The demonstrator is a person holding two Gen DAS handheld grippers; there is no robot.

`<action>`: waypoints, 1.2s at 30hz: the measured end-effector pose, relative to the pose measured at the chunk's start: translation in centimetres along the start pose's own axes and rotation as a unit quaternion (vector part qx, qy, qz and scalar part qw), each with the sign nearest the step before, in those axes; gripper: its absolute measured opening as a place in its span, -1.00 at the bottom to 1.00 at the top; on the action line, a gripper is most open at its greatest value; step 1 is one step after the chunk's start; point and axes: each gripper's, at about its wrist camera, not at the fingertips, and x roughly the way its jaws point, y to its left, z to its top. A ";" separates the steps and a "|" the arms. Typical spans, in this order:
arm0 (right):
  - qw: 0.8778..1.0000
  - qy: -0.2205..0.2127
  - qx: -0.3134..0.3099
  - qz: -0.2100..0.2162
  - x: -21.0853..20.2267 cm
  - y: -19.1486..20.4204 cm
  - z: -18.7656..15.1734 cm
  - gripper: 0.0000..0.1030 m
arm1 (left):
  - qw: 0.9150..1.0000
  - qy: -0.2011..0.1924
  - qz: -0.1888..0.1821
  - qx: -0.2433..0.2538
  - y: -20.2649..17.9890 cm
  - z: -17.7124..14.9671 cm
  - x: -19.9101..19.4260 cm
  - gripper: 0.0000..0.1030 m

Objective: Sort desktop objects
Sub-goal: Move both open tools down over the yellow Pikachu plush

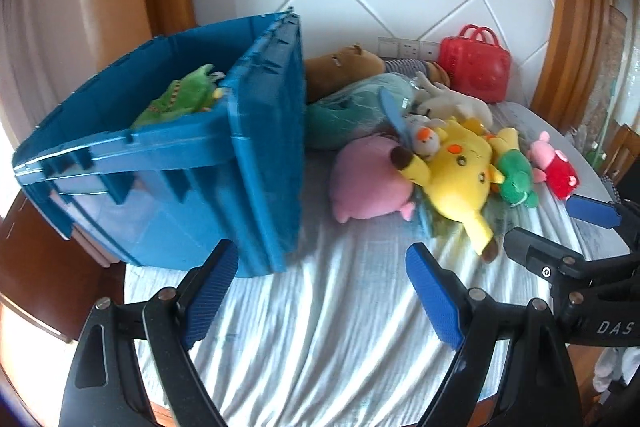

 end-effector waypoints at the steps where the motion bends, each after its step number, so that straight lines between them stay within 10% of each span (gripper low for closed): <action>1: 1.000 -0.001 0.004 -0.004 -0.1 -0.5 -0.2 0.99 | 1.000 0.001 -0.005 0.002 -0.4 0.0 0.2 0.68; 20: 0.995 0.019 0.089 -0.044 1.5 -9.0 -3.5 0.99 | 0.997 0.043 -0.063 0.030 -6.2 -0.5 5.6 0.68; 36: 0.989 0.055 0.123 -0.064 7.8 -15.0 0.2 0.99 | 0.992 0.083 -0.088 0.036 -9.9 3.7 14.5 0.68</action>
